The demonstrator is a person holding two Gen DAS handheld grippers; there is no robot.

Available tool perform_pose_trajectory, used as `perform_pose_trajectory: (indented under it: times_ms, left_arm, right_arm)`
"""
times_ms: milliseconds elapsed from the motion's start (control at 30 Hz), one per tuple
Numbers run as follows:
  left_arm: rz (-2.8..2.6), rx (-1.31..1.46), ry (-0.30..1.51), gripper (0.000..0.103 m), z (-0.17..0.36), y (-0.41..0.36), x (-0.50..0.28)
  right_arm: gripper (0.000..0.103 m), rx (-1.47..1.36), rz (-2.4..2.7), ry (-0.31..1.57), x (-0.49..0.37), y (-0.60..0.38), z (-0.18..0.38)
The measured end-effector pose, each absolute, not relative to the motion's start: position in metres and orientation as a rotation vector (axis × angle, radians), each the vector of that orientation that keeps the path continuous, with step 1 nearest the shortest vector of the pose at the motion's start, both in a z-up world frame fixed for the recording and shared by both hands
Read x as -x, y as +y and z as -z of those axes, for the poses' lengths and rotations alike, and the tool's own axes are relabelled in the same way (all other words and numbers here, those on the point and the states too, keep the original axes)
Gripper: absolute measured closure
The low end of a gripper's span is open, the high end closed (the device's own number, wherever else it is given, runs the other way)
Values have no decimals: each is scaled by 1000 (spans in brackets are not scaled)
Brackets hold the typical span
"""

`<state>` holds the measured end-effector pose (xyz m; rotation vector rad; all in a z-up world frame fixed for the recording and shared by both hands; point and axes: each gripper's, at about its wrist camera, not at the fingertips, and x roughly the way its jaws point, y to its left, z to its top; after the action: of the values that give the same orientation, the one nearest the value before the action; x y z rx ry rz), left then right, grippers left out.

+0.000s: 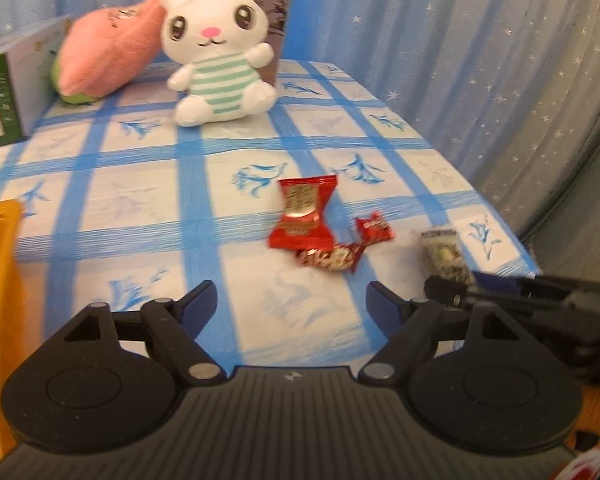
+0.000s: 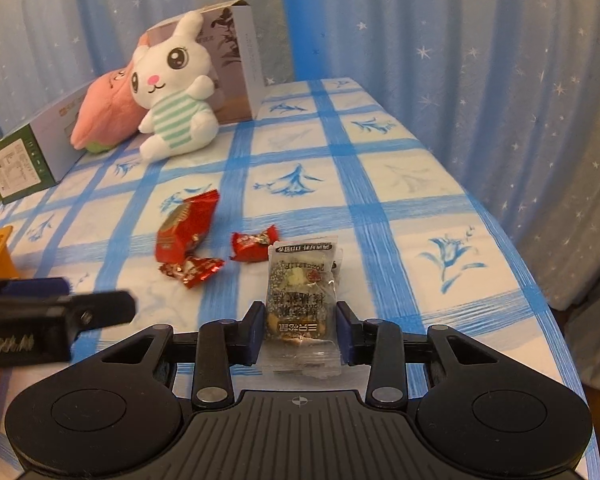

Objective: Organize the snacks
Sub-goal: 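Grasp the clear-wrapped dark snack packet with the right tool, then grasp the brown-wrapped candy with the left tool while the right tool holds the packet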

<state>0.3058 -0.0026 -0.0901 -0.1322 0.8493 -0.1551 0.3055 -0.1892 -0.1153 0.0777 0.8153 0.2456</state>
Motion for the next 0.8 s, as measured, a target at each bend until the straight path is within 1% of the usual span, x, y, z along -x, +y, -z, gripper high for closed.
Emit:
perform_pose_trajectory:
  times_ms: [133, 200, 333, 400, 467, 533, 600, 667, 800]
  left_arm:
    - [187, 156, 850, 30, 100, -11, -326]
    - [190, 168, 857, 35, 107, -14, -335]
    - [218, 168, 840, 41, 117, -23, -344]
    - [221, 151, 834, 47, 121, -28, -347]
    - [221, 127, 813, 49, 124, -33, -348]
    - [224, 118, 800, 56, 125, -34, -349]
    - [228, 109, 799, 71, 125, -35, -348]
    - [231, 97, 805, 75, 124, -35, -344]
    - [235, 93, 820, 77, 122, -32, -327]
  right_arm:
    - [66, -93, -236, 818, -308, -197, 118]
    - [66, -99, -230, 809, -309, -201, 118]
    - [66, -113, -224, 801, -312, -207, 118]
    - [66, -114, -222, 802, -313, -208, 119]
    - [66, -115, -223, 805, -314, -208, 120]
    - [66, -114, -224, 805, -314, -208, 120]
    - [66, -112, -228, 803, -314, -206, 120]
    - [66, -104, -235, 803, -314, -204, 120]
    - [66, -99, -248, 809, -314, -201, 122]
